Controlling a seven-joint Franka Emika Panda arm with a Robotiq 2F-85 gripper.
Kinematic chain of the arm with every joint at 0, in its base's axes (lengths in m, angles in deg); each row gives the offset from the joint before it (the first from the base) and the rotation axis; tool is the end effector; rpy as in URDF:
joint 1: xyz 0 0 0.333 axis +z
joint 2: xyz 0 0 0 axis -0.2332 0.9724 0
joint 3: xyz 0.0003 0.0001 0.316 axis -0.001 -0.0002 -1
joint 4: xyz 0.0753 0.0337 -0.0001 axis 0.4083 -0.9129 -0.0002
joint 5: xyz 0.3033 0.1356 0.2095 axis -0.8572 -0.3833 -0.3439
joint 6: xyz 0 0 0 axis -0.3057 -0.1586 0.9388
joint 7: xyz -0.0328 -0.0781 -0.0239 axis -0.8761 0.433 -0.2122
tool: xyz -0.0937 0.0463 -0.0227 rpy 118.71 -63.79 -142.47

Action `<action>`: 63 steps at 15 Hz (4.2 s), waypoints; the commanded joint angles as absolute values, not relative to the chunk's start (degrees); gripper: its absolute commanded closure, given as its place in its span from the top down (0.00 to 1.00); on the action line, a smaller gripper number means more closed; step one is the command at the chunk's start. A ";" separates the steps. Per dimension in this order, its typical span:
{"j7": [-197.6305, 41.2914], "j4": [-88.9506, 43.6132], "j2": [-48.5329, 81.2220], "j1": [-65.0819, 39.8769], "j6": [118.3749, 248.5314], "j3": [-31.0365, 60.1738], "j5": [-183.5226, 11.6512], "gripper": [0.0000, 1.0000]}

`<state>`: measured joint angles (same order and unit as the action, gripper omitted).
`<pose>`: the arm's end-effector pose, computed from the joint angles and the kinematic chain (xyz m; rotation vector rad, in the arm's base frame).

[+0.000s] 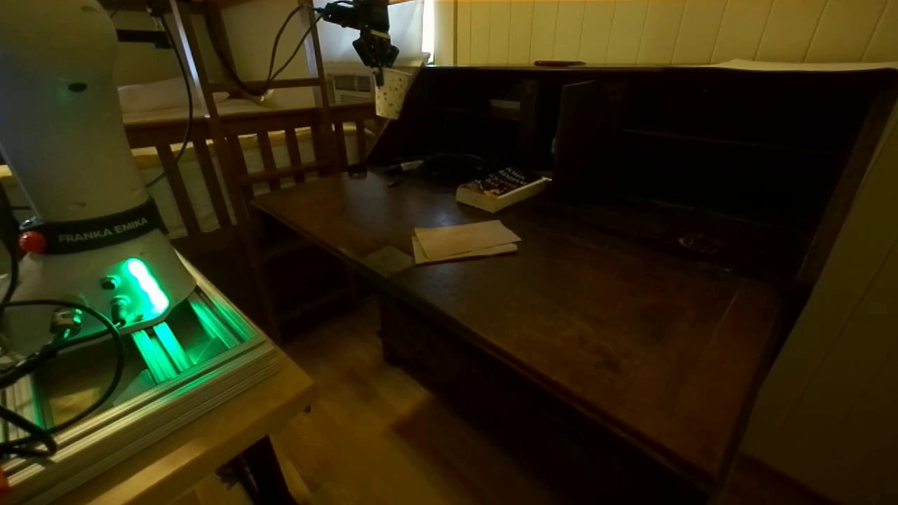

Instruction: Move the cup to the left of the book

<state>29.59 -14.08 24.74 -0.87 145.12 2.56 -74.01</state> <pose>0.6318 0.1973 0.4207 2.0477 -2.0072 0.1349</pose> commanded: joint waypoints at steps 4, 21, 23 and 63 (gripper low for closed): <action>38.54 -24.60 20.71 -0.17 152.62 5.81 -78.06 0.02; 42.17 -62.81 0.72 -6.57 174.92 12.13 -69.21 0.01; 43.90 -68.69 -3.87 -8.32 179.49 12.29 -69.87 0.01; 45.27 -55.82 10.84 -8.60 180.81 12.64 -63.23 0.74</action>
<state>46.35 -54.41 13.75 -10.00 182.87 12.34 -62.01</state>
